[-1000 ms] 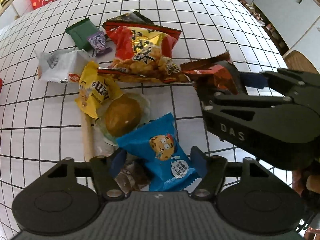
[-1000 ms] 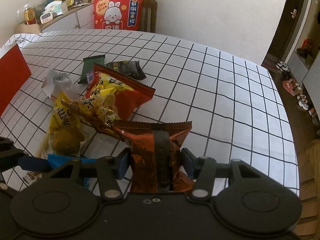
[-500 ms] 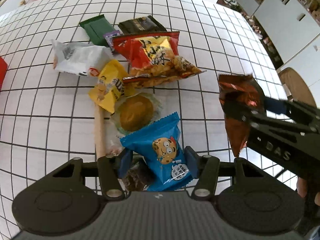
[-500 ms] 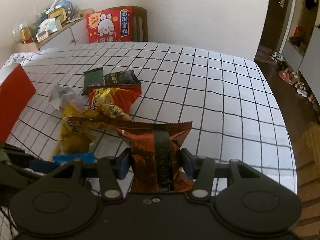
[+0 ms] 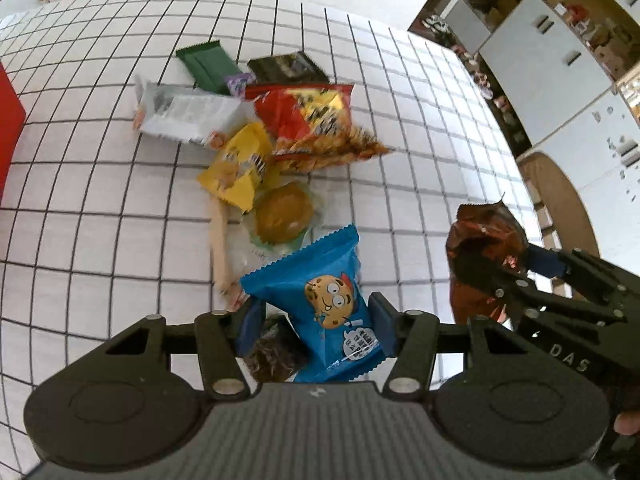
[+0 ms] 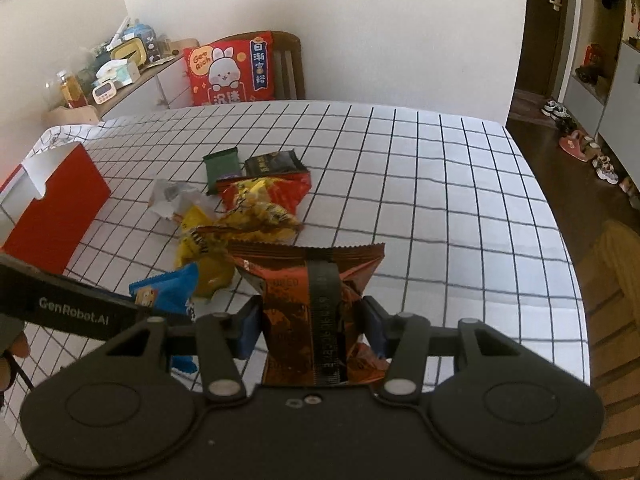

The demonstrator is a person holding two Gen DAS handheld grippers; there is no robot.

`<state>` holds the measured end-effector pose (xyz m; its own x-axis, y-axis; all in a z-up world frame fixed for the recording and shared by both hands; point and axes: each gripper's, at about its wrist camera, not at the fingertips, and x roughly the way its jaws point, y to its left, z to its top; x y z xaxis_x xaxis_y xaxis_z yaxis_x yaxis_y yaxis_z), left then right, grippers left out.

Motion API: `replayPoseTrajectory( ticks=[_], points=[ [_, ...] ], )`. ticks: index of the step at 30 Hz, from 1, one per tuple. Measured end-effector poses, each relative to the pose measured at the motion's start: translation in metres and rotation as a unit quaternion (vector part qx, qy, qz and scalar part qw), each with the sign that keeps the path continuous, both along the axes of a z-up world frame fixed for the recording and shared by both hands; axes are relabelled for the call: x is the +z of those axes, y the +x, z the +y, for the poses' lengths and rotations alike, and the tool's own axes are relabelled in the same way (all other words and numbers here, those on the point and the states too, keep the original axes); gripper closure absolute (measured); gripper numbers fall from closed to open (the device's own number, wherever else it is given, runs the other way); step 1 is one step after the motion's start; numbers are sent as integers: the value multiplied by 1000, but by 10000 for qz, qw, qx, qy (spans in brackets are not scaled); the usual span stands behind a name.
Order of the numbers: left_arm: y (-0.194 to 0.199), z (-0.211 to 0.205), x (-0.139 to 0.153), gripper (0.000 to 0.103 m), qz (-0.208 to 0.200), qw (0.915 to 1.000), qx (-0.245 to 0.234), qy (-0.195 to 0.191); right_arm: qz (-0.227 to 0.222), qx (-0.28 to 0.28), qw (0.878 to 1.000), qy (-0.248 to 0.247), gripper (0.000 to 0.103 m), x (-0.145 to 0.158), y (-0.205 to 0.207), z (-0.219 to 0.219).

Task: Organize snacks
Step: 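Close the right gripper on the brown chip bag while the left gripper grasps the blue cookie packet, then carry the blue cookie packet and brown chip bag over the red box with both tools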

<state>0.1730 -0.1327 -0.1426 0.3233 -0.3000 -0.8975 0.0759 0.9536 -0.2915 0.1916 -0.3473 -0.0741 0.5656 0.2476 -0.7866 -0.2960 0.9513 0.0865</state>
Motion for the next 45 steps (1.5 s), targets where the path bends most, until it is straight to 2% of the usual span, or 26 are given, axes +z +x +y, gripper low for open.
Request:
replayPoseTrajectory(
  ticks=[7, 13, 17, 21, 26, 28, 31, 38, 45],
  points=[
    [-12, 9, -16, 48, 119, 9991, -271, 309, 198, 32, 9998, 7, 53, -11, -21, 12],
    [-10, 10, -10, 46, 49, 9988, -366, 328, 258, -60, 9996, 39, 53, -14, -29, 15],
    [-8, -7, -8, 46, 60, 9975, -545, 442, 237, -158, 9996, 90, 53, -13, -31, 11],
    [-7, -23, -17, 46, 288, 9961, -595, 589, 250, -228, 9994, 86, 53, -14, -31, 7],
    [-6, -33, -22, 46, 244, 9943, -606, 845, 270, -269, 9992, 93, 53, -15, -32, 3],
    [-4, -36, -23, 49, 239, 9935, -615, 933, 280, -274, 9992, 89, 53, -15, -33, 2],
    [-4, -40, -27, 65, 224, 9902, -696, 1187, 291, -279, 9992, 80, 53, -16, -32, 1],
    [-7, -26, -22, 70, 213, 9935, -603, 942, 294, -331, 9990, 110, 53, -13, -35, 1],
    [-23, -3, 7, 70, 46, 9975, -453, 532, 154, -253, 9995, 135, 53, 8, -44, 13]
  ],
)
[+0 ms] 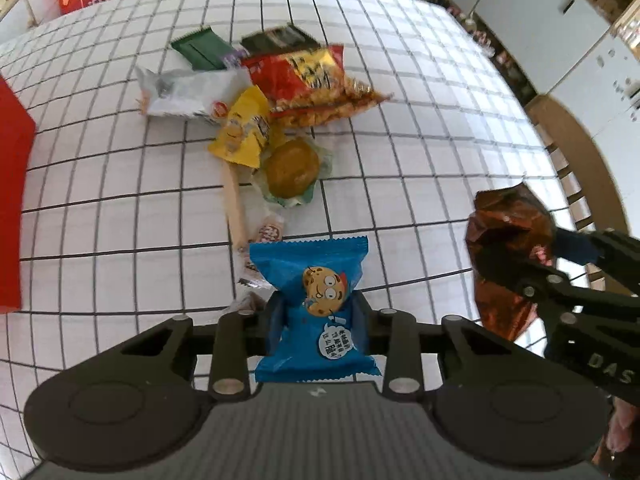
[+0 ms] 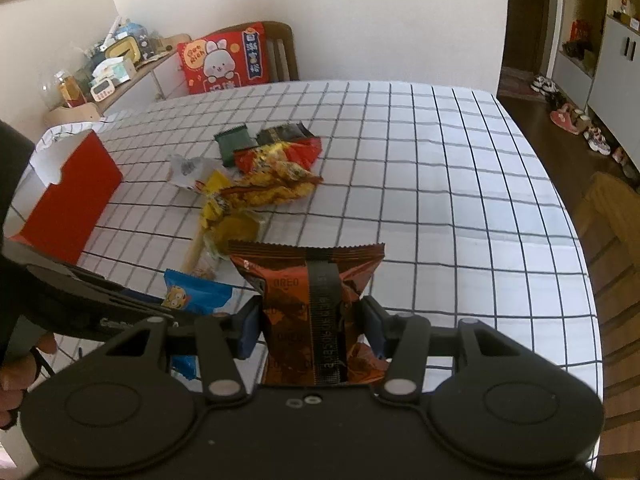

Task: Organize snacks
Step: 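Carry the blue cookie packet and brown chip bag over the red box with both tools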

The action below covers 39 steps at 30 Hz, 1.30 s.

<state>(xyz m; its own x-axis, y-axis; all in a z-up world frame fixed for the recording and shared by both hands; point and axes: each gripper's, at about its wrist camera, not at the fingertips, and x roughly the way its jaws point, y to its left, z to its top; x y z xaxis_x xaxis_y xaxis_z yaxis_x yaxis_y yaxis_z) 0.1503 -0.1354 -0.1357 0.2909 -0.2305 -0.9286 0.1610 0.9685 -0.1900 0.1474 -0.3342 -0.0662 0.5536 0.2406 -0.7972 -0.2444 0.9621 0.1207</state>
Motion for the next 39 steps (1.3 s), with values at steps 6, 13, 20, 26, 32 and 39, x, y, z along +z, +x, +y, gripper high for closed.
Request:
replayPoseTrajectory(
  ticks=[6, 13, 20, 26, 32, 39],
  points=[
    [-12, 33, 31, 70, -267, 9992, 261, -139, -77, 74, 9999, 110, 53, 19, -6, 20],
    [-25, 86, 62, 70, -505, 9967, 622, -162, -92, 313, 9992, 216, 53, 38, -8, 61],
    [-37, 142, 84, 70, -708, 9926, 985, -83, -162, 704, 9972, 193, 53, 54, -6, 115],
    [-44, 191, 100, 70, -889, 9875, 1304, -19, -226, 1055, 9939, 237, 53, 65, -1, 170],
    [-48, 238, 111, 70, -1020, 9817, 1605, 103, -336, 1374, 9896, 269, 53, 74, 3, 227],
    [-46, 290, 121, 70, -1189, 9739, 1900, 356, -416, 1532, 9868, 316, 53, 79, 14, 286]
  ],
)
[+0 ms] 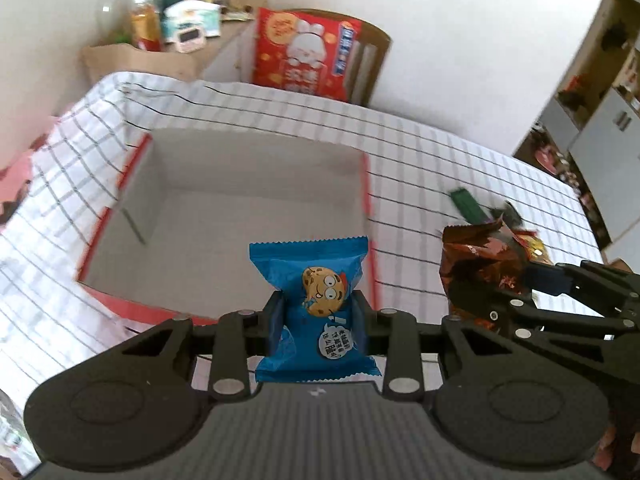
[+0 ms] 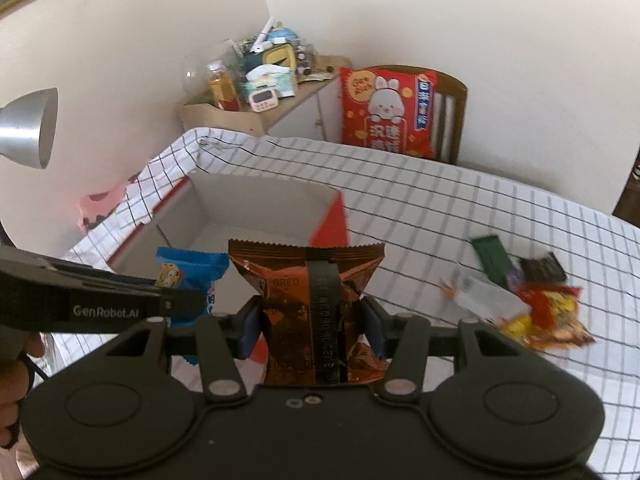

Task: Organize snacks
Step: 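Carry the blue cookie packet and brown chip bag over the red box with both tools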

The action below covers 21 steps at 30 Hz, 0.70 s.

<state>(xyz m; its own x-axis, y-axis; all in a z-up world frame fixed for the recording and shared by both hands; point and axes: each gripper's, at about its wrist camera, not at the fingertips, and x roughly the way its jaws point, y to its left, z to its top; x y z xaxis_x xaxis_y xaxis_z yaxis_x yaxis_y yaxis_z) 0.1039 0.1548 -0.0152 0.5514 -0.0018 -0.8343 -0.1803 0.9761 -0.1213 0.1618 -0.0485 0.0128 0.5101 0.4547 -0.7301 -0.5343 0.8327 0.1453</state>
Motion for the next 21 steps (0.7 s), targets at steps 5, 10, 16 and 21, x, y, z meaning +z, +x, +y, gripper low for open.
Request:
replayPoseTrajectory(
  ticks=[5, 10, 16, 21],
  points=[
    [10, 41, 2, 70, -75, 9995, 247, 168, -57, 104, 9999, -89, 53, -3, 8, 42],
    [21, 76, -5, 70, -39, 9985, 450, 301, -18, 224, 9995, -211, 53, -14, 18, 79],
    [37, 104, -27, 69, 130, 9979, 514, 380, 35, 448, 9978, -488, 53, -35, 28, 121],
    [50, 119, -54, 69, 351, 9969, 533, 451, 143, 595, 9951, -779, 53, -59, 35, 147]
  ],
)
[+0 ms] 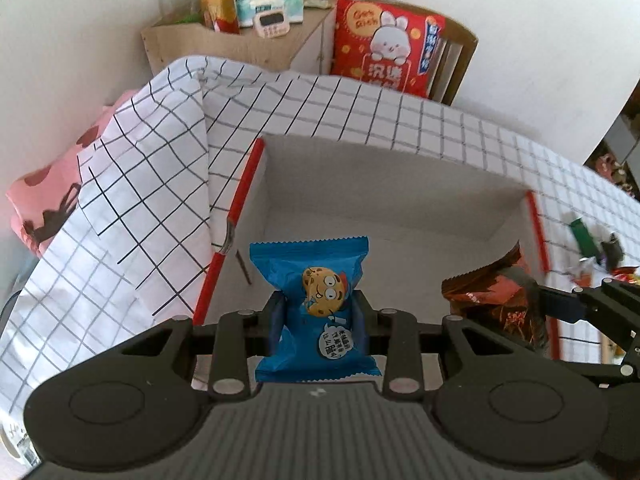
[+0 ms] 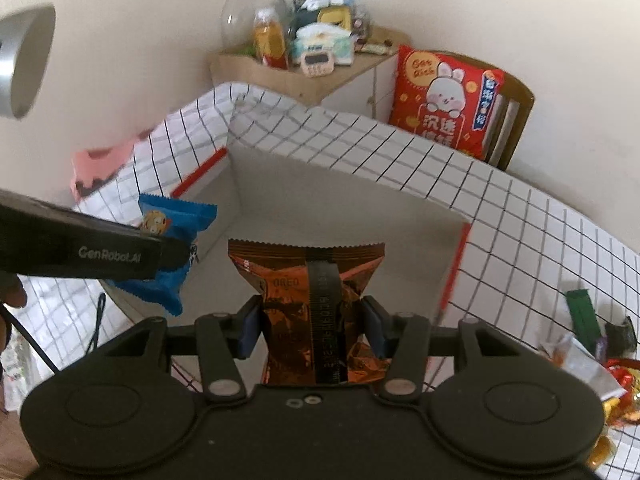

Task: Organize snacks
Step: 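Carry the blue cookie packet and brown chip bag over the red box with both tools, then open both grippers to drop the packets into the box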

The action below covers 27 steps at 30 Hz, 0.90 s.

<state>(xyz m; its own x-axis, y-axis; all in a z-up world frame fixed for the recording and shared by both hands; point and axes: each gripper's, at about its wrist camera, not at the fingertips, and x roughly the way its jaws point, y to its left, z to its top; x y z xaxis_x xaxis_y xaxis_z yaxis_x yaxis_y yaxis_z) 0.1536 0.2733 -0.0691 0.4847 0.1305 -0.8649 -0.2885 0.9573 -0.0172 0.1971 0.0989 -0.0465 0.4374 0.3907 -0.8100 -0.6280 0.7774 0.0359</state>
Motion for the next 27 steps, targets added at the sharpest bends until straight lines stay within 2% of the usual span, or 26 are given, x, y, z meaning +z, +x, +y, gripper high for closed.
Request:
replayPoseTrajectory(
  ticks=[7, 16, 23, 27],
  points=[
    [15, 5, -33, 69, 297, 9995, -68, 1, 183, 51, 9990, -396, 53, -36, 9, 21],
    [26, 3, -64, 69, 709, 9973, -149, -85, 344, 107, 9967, -725, 53, -60, 15, 34],
    [24, -1, -75, 68, 862, 9962, -119, -73, 408, 197, 9944, -952, 52, -72, 15, 38],
    [22, 1, -76, 67, 852, 9963, -33, -117, 428, 217, 9943, -949, 48, -74, 15, 37]
  ],
)
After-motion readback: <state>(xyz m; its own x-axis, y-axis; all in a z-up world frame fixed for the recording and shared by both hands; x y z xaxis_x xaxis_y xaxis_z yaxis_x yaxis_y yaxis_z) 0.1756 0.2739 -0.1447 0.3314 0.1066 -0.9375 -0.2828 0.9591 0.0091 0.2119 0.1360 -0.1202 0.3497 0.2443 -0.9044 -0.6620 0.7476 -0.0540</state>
